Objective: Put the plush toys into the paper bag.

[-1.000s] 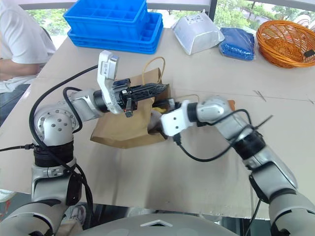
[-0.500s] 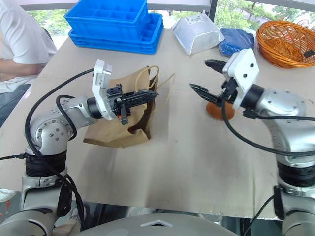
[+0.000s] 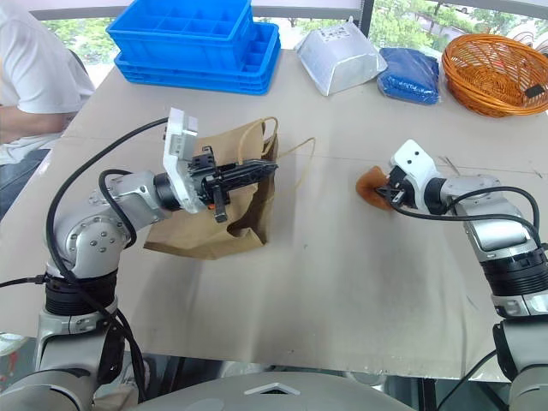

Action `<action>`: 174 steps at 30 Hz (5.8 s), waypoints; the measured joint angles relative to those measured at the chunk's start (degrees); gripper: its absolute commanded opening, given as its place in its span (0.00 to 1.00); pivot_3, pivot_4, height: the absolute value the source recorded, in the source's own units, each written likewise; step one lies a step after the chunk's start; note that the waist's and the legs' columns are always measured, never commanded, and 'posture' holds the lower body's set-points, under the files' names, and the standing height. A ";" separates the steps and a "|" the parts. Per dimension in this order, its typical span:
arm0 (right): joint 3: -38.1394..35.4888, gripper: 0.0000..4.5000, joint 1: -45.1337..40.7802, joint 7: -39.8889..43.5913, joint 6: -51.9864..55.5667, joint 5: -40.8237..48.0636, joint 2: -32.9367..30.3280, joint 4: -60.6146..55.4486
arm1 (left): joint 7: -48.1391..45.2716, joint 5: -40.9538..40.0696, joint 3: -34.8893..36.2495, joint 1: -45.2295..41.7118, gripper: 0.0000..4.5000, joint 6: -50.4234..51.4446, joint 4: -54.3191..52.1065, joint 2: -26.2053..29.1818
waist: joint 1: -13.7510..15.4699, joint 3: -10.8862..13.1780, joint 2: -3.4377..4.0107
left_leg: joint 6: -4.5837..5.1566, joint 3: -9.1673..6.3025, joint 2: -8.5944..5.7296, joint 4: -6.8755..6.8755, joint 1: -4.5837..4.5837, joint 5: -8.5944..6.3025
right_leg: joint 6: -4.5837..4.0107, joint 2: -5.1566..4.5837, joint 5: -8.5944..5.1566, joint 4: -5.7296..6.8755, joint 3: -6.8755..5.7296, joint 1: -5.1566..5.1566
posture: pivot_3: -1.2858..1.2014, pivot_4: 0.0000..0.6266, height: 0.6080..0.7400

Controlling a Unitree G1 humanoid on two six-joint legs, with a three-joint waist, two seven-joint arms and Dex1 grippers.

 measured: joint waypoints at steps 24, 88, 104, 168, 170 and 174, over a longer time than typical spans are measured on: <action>-2.87 0.01 -6.78 -18.43 8.38 23.98 25.05 -20.14 | 5.03 -6.67 7.79 -0.55 0.00 2.53 1.02 -0.41 | -0.01 0.06 0.09 | -0.01 -0.36 -0.06 0.02 -0.32 0.01 | 0.12 -0.02 -0.06 -0.14 0.11 -0.05 | 0.52 0.24 1.00; -20.32 0.70 -6.17 -12.29 40.08 20.85 29.31 -31.90 | 1.82 -2.49 3.62 1.87 0.00 -2.86 0.12 -0.63 | -0.13 0.06 0.09 | -0.14 -0.38 -0.04 -0.04 -0.19 0.08 | 0.09 0.02 -0.08 0.05 0.13 -0.03 | 0.52 0.24 1.00; -24.60 0.02 -6.47 -26.91 54.17 30.42 40.78 -31.10 | 2.27 -2.55 2.65 1.44 0.00 -3.20 0.82 -1.10 | -0.34 0.07 0.12 | 0.09 -0.46 -0.11 -0.06 -0.24 -0.05 | 0.10 0.07 -0.08 -0.01 0.10 -0.04 | 0.52 0.24 1.00; 5.49 0.02 9.99 -1.64 2.43 31.17 -4.13 -34.72 | -34.91 7.02 -7.96 -5.11 1.00 -2.84 13.53 12.28 | -0.12 0.08 0.14 | 0.14 -0.90 -0.12 0.17 -0.91 -0.07 | 0.28 0.55 -0.06 -0.70 -0.13 -0.11 | 0.52 0.24 1.00; 8.15 0.02 8.04 -0.90 1.55 28.51 -1.39 -31.97 | -35.72 6.92 -8.00 -4.95 1.00 -2.74 13.16 13.03 | 0.10 0.09 0.15 | 0.13 -0.91 -0.08 0.16 -0.92 -0.06 | 0.27 0.54 -0.06 -0.67 -0.15 -0.15 | 0.52 0.24 1.00; 10.71 0.02 4.91 -0.01 0.43 25.58 4.04 -27.77 | -36.59 6.80 -7.37 -3.48 1.00 -2.71 12.33 14.84 | 0.21 0.09 0.15 | 0.09 -0.88 -0.07 0.15 -0.95 -0.04 | 0.27 0.46 -0.06 -0.67 -0.16 -0.16 | 0.52 0.24 1.00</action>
